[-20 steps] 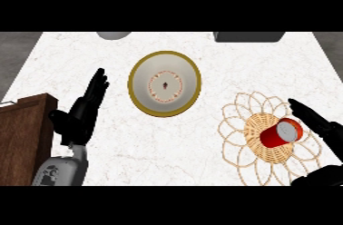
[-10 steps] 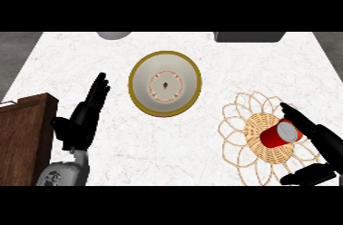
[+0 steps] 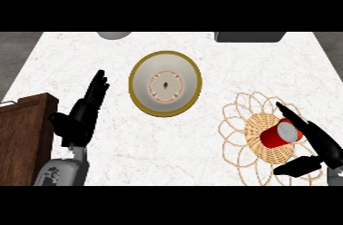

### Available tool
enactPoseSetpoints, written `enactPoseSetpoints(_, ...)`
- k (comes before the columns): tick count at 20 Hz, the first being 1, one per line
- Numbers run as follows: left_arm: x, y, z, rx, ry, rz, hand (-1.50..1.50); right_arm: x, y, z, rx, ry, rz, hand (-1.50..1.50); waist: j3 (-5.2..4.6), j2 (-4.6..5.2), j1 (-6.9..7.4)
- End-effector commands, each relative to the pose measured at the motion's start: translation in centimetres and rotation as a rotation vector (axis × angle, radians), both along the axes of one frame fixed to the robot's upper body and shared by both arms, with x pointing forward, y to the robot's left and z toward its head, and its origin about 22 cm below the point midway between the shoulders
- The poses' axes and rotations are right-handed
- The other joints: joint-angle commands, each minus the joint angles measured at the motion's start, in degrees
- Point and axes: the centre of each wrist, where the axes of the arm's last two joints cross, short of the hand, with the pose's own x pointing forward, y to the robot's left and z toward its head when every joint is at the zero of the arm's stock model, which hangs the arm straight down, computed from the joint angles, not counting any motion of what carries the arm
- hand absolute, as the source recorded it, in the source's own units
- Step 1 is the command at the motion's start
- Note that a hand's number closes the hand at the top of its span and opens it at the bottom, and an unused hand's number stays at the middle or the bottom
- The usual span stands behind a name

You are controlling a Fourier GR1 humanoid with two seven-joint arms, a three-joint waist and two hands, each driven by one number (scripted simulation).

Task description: Pick the can from the placemat and place it in the bowl

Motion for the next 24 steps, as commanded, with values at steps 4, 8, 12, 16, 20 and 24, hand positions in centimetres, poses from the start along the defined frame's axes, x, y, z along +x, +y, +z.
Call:
enactPoseSetpoints(4,-2.1,-0.7,0.2,-0.001,-0.018,-0.008,0.0,0.1,1.4,-2.3,-0.003,0.038,0.045,-1.5,0.01,-0.05,0.05)
enactPoseSetpoints(8,1.3,-0.1,-0.7,0.002,0.006,0.005,0.0,-0.1,3.6,-2.8,-0.1,-0.052,0.242,1.5,0.0,0.08,-0.34)
enactPoseSetpoints(12,-1.2,-2.1,-0.7,0.004,0.003,-0.015,0.0,-0.9,2.6,-3.5,-0.099,-0.064,0.27,1.5,0.01,-0.04,-0.09)
enactPoseSetpoints(16,-0.9,1.6,0.1,-0.005,0.007,0.018,0.0,-0.9,3.6,-2.8,-0.035,-0.051,0.242,1.5,0.0,-0.05,-0.12)
enactPoseSetpoints(20,0.0,-1.4,0.3,-0.007,0.007,-0.032,0.0,0.1,12.0,-2.8,0.06,-0.065,0.697,1.5,0.0,0.0,1.14)
enactPoseSetpoints(24,0.4,-0.7,0.2,0.003,-0.006,-0.047,0.0,-0.4,19.6,-1.5,0.185,-0.085,1.132,1.5,-0.02,0.18,2.98)
